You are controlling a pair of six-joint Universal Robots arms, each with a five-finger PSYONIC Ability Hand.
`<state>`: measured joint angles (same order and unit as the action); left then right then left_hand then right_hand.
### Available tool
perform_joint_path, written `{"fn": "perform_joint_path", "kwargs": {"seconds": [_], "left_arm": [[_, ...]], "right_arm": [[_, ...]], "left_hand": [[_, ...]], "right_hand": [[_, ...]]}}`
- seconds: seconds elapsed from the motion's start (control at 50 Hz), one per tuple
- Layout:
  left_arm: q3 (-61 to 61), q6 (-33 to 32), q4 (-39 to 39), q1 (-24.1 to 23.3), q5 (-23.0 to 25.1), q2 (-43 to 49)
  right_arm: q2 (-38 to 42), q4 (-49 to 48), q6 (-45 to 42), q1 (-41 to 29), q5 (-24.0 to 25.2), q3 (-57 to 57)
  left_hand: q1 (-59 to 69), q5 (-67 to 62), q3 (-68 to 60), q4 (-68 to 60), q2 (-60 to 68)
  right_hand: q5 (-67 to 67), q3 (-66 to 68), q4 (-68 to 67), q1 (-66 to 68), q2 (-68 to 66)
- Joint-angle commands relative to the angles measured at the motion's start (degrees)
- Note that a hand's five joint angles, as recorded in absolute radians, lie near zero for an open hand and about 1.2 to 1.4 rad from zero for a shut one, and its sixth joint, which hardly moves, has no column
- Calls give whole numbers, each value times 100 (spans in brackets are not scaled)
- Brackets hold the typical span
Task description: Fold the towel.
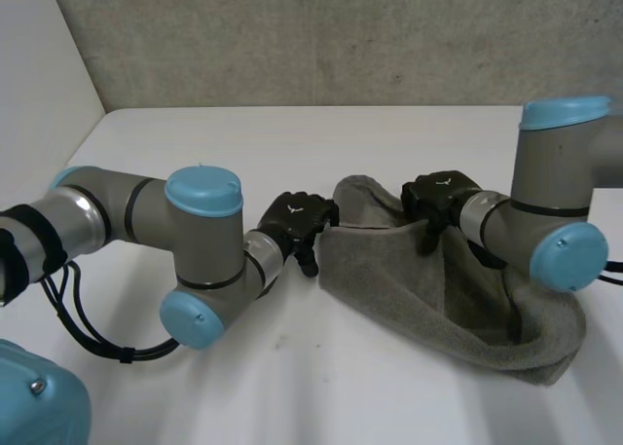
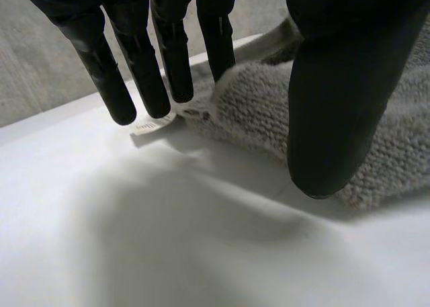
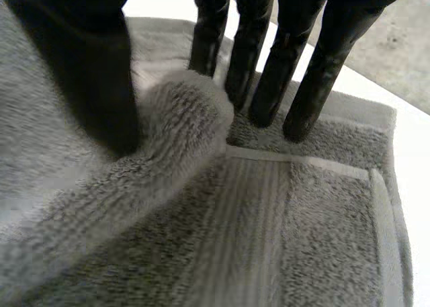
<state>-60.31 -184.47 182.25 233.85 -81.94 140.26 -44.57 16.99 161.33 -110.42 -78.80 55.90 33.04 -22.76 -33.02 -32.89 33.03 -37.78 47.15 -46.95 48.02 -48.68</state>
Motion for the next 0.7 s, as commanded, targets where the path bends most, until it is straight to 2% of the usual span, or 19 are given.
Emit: {"fn": "perform_joint_path", "kwargs": {"seconds": [0.02, 0.08, 0.14, 0.16, 0.18, 0.3, 0.34, 0.36, 0.38, 0.4, 0.42, 0.44, 0.46, 0.48, 0.56, 0.6, 0.64, 0.66, 0.7], "left_arm": [[290, 16, 12, -242, 29, 265], [415, 16, 3, -269, 29, 301], [740, 16, 3, -287, 2, 353], [966, 34, 3, -287, -50, 371], [1229, 69, 3, -287, -76, 380], [2190, 262, 12, -287, -323, 213], [2785, 664, 38, -269, -926, -215], [2788, 667, 38, -269, -929, -218], [2944, 910, 108, -243, -1338, -496], [2981, 1148, 248, -182, -1804, -769], [2981, 1150, 249, -181, -1808, -772], [2929, 1367, 371, -155, -2252, -1102], [2928, 1370, 372, -155, -2256, -1106], [2711, 1544, 433, -112, -2639, -1523], [1821, 1668, 434, -111, -2652, -2143], [1267, 1668, 478, -137, -2529, -2406], [148, 1660, 530, -173, -2179, -2765], [142, 1660, 530, -173, -2177, -2767], [-846, 1651, 600, -208, -1784, -2968]], "right_arm": [[185, 208, -58, -41, -267, -677], [62, 384, -49, -129, -258, -1186], [-252, 480, 12, -164, -206, -1816], [-437, 455, 47, -164, -136, -2089], [-439, 454, 47, -164, -135, -2092], [-1272, -447, 555, -138, -91, -2628], [-1511, -882, 777, -85, -205, -2514], [-1772, -1273, 977, -67, -362, -2270], [-2053, -1634, 1144, -41, -477, -1963], [-2056, -1637, 1146, -41, -478, -1960], [-2334, -1968, 1233, -15, -556, -1620], [-2337, -1971, 1234, -14, -557, -1617], [-2563, -2232, 1277, -6, -548, -1269], [-2740, -2435, 1278, -6, -453, -944], [-2882, -2472, 1225, -23, -56, -343], [-2891, -2184, 1094, -23, 539, 217], [-2865, -1878, 972, -23, 768, 446], [-2865, -1875, 970, -23, 770, 448], [-2716, -1236, 560, -41, 981, 825]], "left_hand": [[1899, -1928, -1901, -1915, 1901], [2343, -2371, -2345, -2358, 2344], [3420, -3448, -3421, -3435, 3421], [4419, -4447, -4421, -4434, 4420], [4693, -4721, -4695, -4708, 4694], [4696, -4724, -4698, -4711, 4697], [4696, -4724, -4698, -4711, 4697], [4696, -4724, -4698, -4711, 4697], [4696, -4724, -4698, -4711, 4697], [4696, -4724, -4698, -4711, 4697], [4696, -4724, -4698, -4711, 4697], [4696, -4724, -4698, -4711, 4697], [4696, -4724, -4698, -4711, 4697], [4696, -4724, -4698, -4711, 4697], [4696, -4724, -4698, -4711, 4697], [4696, -4724, -4698, -4711, 4697], [4696, -4724, -4698, -4711, 4697], [4696, -4724, -4698, -4711, 4697], [4696, -4724, -4698, -4711, 4697]], "right_hand": [[-3222, 3285, -3305, 3198, -3132], [-3222, 3285, -3305, 3198, -3132], [-3222, 3285, -3305, 3198, -3132], [-3222, 3285, -3305, 3198, -3132], [-3222, 3285, -3305, 3198, -3132], [-3222, 3285, -3305, 3198, -3132], [-3222, 3285, -3305, 3198, -3132], [-3222, 3285, -3305, 3198, -3132], [-3222, 3285, -3305, 3198, -3132], [-3222, 3285, -3305, 3198, -3132], [-3222, 3285, -3305, 3198, -3132], [-3222, 3285, -3305, 3198, -3132], [-3222, 3285, -3305, 3198, -3132], [-3222, 3285, -3305, 3198, -3132], [-3222, 3285, -3305, 3198, -3132], [-3222, 3285, -3305, 3198, -3132], [-3222, 3285, -3305, 3198, -3132], [-3222, 3285, -3305, 3198, -3132], [-3222, 3285, -3305, 3198, -3132]]}}
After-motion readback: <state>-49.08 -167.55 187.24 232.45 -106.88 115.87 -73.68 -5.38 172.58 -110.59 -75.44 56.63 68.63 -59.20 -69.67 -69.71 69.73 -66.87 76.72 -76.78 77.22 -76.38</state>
